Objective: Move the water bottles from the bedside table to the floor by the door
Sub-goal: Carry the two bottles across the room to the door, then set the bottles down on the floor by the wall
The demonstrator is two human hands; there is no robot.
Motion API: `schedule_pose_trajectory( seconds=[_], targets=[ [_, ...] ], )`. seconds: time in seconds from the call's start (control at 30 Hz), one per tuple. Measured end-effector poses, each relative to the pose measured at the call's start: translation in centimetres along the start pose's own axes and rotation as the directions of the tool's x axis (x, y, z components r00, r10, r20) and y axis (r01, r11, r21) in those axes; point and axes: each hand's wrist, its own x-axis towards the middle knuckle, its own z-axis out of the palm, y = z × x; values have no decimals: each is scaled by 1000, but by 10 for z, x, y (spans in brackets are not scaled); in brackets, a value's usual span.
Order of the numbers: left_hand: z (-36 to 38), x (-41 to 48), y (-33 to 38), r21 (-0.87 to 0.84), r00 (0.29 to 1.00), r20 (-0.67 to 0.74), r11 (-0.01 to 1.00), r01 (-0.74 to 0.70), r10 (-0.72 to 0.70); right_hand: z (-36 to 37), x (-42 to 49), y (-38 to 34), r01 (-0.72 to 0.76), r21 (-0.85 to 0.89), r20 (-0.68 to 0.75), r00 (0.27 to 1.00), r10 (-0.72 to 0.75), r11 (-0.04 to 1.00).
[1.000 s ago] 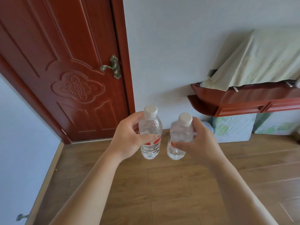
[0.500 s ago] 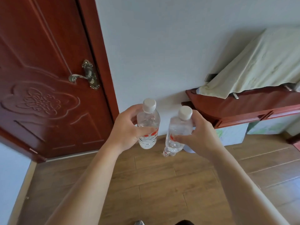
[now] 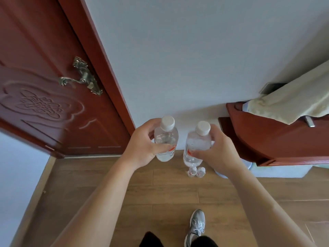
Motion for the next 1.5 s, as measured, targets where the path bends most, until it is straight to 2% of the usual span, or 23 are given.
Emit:
schedule_pose_trajectory(
  seconds=[0.17, 0.33, 0.77, 1.07, 1.27, 1.5],
  targets=[
    [22, 38, -47, 1, 997, -37, 997, 73, -73, 8, 58, 42, -18, 19, 73, 997, 17, 1000],
    [42, 69, -123, 2, 992, -54, 994, 110, -110, 52, 104, 107, -8, -24, 115, 993, 11, 1000],
    [123, 151, -434, 61, 987, -40, 985, 160, -158, 225, 195, 364, -94, -37, 102, 990, 97, 995],
    [171, 191, -604, 88, 977, 37, 975, 205, -209, 323, 238, 516, -170, -51, 78, 982, 174, 984],
    [201, 206, -686, 94, 965, 60, 964, 250, -256, 364, 252, 587, -228, -95, 105, 966, 237, 969],
    [234, 210, -743, 122, 961, 75, 959, 256, -266, 389, 256, 645, -270, -113, 121, 951, 283, 956]
  ],
)
